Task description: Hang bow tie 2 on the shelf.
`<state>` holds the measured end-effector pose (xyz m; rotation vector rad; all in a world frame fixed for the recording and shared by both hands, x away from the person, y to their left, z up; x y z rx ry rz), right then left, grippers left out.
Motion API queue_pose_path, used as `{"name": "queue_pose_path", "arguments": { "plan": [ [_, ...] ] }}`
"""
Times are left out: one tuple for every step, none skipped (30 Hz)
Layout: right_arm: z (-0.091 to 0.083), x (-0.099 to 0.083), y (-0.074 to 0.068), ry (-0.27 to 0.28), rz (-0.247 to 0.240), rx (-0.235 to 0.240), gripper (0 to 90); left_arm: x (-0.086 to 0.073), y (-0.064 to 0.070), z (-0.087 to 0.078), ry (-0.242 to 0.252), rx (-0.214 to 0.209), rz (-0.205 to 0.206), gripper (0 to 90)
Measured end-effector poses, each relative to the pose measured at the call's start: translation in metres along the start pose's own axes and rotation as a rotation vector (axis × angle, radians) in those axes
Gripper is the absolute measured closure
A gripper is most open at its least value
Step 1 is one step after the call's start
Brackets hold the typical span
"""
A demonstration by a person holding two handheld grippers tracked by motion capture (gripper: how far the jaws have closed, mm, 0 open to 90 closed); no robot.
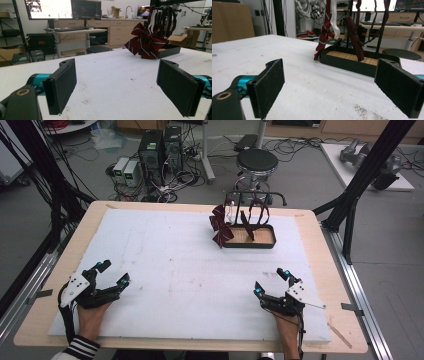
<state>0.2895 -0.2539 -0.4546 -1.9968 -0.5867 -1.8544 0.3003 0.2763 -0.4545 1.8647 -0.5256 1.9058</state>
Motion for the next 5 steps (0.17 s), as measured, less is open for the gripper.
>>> {"name": "queue_pose_path", "arguments": {
  "plan": [
    [0.0000,0.0002,-0.0009,0.005,-0.008,0.000,8.5,0.0000,0.0000,0.0001,-0.001,0.000,-0.001,16.7],
    [0.0002,0.0000,-0.0011,-0.001,-0.012,0.003,8.5,0.0000,0.0000,0.0001,-0.001,0.000,-0.001,16.7],
    [0.0001,-0.0001,-0.0014,-0.001,-0.011,0.005,8.5,-0.0001,0.0000,0.0001,-0.001,0.000,-0.001,16.7],
    [0.0000,-0.0003,-0.0014,-0.001,-0.009,0.004,8.6,-0.0001,0.0001,0.0000,-0.001,0.000,-0.001,16.7],
    [0.0000,-0.0004,-0.0011,-0.001,-0.010,0.005,8.5,0.0000,0.0002,-0.0001,0.001,0.000,-0.001,16.7]
  ]
}}
Point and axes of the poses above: each handheld gripper's, and its own axes: z roughly forward along the jaws, x roughly out of its top, y roughly to its right, the point moved 3 cm from there along z, roughly forward along the jaws, and after that the axes turned 1 degree about -z, right-handed, at the moved point
